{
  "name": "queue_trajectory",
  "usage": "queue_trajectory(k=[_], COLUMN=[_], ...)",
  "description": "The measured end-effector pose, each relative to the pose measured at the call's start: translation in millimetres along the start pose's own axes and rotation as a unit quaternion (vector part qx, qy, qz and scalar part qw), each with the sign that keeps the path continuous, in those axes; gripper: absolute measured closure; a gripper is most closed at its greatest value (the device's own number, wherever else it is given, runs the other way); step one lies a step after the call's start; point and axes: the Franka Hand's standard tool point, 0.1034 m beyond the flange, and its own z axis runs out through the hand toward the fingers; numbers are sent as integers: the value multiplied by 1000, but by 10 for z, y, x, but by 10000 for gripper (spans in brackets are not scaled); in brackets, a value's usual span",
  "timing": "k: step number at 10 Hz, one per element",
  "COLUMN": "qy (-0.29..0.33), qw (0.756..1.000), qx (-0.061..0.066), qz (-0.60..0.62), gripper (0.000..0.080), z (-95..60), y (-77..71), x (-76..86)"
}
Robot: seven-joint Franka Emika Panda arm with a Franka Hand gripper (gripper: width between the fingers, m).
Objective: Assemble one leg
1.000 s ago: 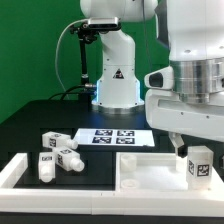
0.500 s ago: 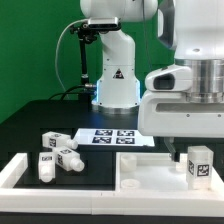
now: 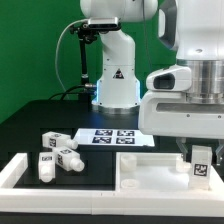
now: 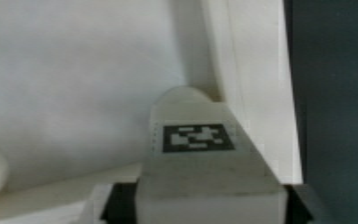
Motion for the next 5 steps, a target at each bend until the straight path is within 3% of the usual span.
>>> queue_trajectory(k=[3,4,5], qy=[4,0,-9], qw=[981,956,924], qx=[-1,1,11], qz=[195,293,382], gripper=[515,515,515], z=[-1,-5,-10], y=[2,12,29], x=[1,2,15])
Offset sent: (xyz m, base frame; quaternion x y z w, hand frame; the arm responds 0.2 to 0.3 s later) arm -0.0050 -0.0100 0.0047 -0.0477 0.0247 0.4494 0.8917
